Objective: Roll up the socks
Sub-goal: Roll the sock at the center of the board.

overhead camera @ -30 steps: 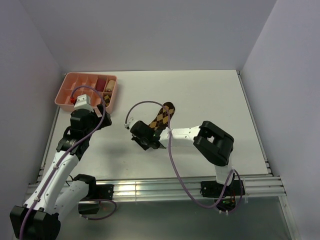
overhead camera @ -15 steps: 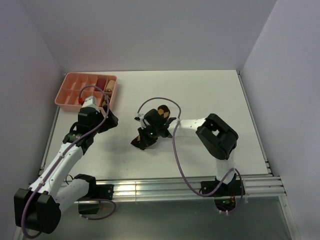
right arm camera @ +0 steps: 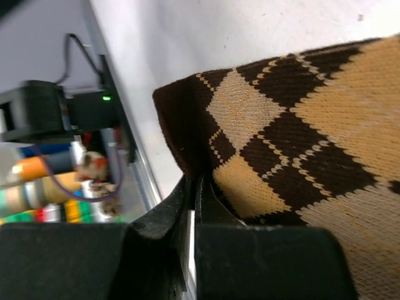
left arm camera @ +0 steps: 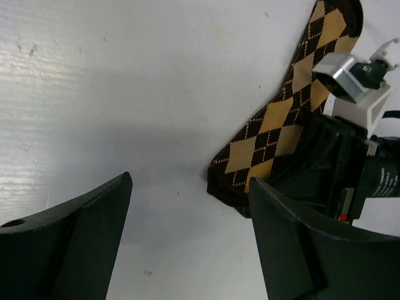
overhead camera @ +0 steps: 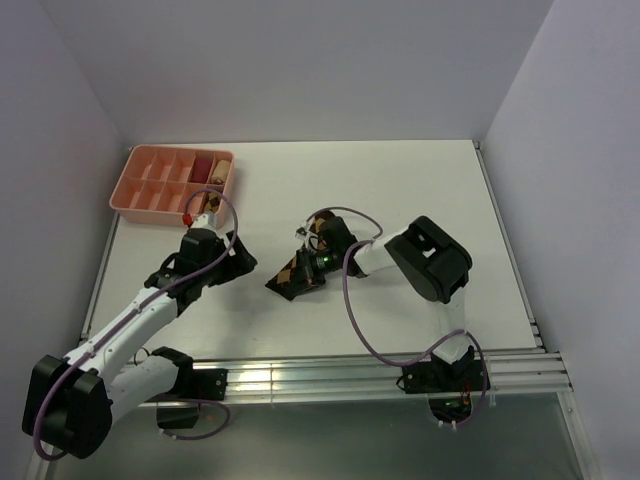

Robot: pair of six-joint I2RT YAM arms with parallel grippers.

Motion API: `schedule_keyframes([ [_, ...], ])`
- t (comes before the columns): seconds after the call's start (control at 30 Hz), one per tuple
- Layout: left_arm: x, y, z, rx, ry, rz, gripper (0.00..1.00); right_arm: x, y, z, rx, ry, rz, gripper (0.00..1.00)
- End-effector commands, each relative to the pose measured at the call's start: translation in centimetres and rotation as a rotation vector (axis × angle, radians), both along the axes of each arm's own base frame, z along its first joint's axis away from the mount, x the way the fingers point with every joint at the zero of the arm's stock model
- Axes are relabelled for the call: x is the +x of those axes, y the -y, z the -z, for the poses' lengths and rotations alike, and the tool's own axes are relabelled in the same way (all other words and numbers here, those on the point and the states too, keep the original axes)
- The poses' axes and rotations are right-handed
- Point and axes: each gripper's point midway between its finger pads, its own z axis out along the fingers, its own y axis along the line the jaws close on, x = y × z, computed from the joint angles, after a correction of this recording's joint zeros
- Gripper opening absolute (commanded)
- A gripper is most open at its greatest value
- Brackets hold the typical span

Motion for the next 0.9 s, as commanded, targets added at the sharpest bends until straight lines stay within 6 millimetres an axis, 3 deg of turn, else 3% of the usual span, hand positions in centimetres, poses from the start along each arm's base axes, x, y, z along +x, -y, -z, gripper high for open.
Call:
schedule_keyframes([
  [0.0,-0.3,1.3,-0.1,-0.064,0.0,0.02,0.81,0.5,-0.5,-2.0,0.142,-0.065,0.009,0.0],
  [0.4,-2.6,2.9,3.4,-0.061,-0.129,0.109,0.67,1.4,0.9,-0.2,0.159,-0.227,0.086,0.0],
  [0.63,-2.8,4.2,5.0,-0.027,-0.203,0.164,0.56,1.8,1.2,0.1,0.144,-0.231,0.1,0.0],
  [0.87,-2.4,5.6,6.4,-0.02,-0.237,0.199,0.54,1.9,1.3,0.5,0.122,-0.23,0.104,0.0],
])
